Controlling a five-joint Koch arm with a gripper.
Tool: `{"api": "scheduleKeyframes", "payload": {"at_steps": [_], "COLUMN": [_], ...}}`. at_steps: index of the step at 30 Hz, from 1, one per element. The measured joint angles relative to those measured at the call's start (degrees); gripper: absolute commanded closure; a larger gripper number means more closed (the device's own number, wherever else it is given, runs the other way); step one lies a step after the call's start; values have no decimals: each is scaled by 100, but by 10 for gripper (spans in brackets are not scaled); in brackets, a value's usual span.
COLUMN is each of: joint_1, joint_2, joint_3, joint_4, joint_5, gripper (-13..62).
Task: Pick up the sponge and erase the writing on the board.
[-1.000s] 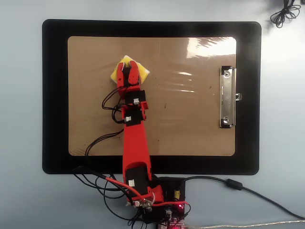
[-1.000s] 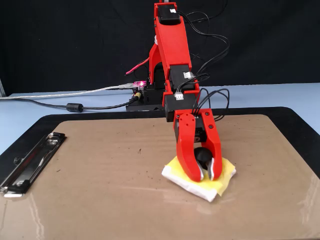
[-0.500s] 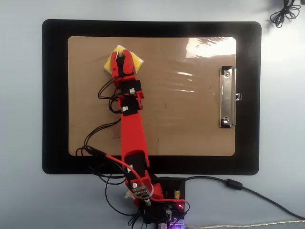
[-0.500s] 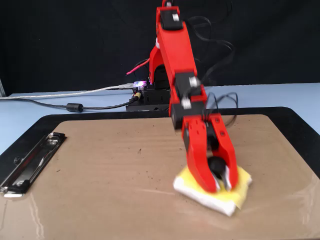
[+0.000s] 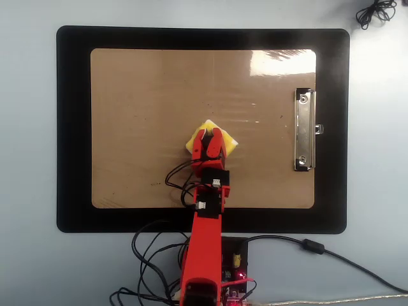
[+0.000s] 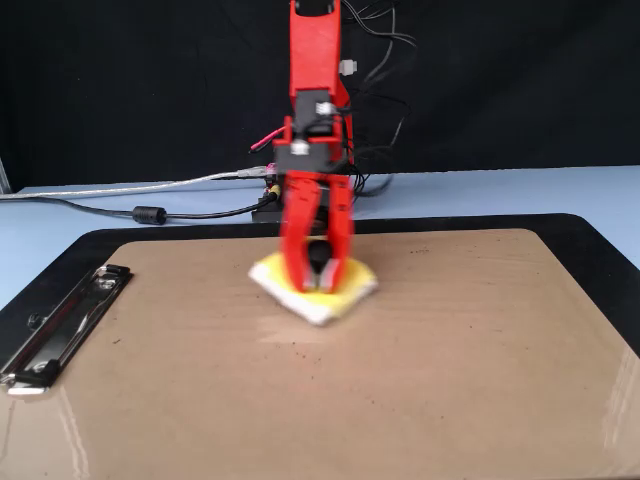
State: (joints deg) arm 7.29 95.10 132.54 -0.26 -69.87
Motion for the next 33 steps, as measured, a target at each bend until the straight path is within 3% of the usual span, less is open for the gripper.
{"api": "scheduleKeyframes", "payload": {"at_steps": [11, 18, 20, 25, 27, 33], "joint_1": [844, 167, -18, -387, -650, -747], "joint_2": [1327, -413, -431, 1327, 1608, -26], "joint_3": [1160, -352, -281, 1468, 1485, 141], "joint_4": [132, 18, 9, 35, 105, -132], "joint_5": [589, 545, 360, -220, -316, -615], "gripper": [575, 575, 575, 575, 575, 575]}}
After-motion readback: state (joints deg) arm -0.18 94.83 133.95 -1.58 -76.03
